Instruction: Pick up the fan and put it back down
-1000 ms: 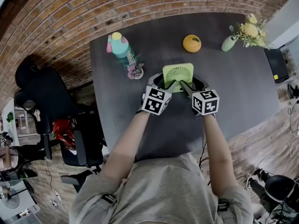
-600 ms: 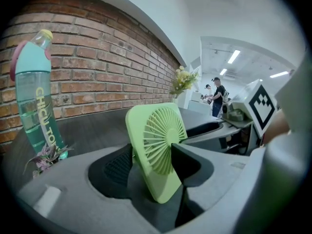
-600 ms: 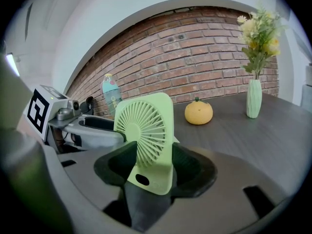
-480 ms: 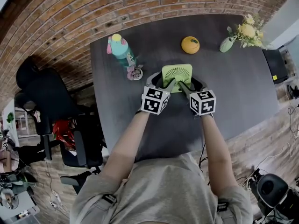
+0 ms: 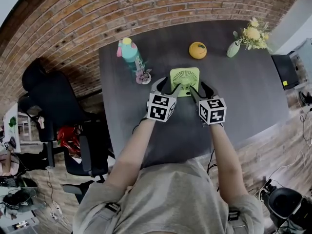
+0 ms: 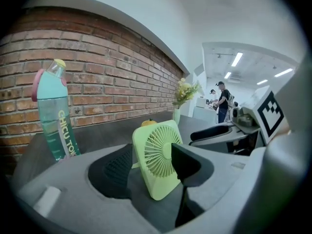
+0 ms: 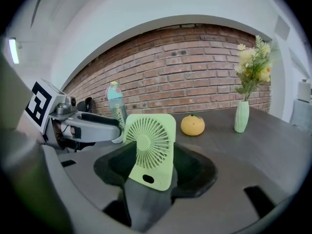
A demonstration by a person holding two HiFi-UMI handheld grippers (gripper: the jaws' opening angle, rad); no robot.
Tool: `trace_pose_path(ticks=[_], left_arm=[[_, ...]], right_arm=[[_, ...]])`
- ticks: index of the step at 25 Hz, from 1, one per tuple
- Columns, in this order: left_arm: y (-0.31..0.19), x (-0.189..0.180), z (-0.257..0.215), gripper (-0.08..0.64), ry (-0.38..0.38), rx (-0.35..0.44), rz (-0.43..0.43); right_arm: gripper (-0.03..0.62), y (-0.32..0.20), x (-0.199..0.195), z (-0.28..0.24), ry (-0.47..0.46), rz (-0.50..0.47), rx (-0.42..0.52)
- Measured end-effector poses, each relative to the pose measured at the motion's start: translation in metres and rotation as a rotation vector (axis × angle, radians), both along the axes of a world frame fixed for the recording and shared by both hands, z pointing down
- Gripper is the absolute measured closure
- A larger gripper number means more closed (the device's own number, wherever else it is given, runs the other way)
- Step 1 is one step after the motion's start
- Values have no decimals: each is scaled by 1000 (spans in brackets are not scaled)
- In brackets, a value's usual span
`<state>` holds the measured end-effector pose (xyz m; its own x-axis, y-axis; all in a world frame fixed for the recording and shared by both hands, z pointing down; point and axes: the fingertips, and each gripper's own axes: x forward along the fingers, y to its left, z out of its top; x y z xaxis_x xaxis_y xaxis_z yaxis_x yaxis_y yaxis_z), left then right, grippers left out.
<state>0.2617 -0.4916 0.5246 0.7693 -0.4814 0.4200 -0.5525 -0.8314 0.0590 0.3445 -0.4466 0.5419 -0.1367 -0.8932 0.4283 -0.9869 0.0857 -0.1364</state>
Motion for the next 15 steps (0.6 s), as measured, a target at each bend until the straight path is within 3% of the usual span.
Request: trace_pose_path(ticks=[11,15], left_arm=[[58,-44,-46,322,94,27,-32],[86,-66,-52,365,122,18,-52]], right_arm=[[374,55,-48,-46,51,-32,67],[407,80,-70,-61,52,-41,100]])
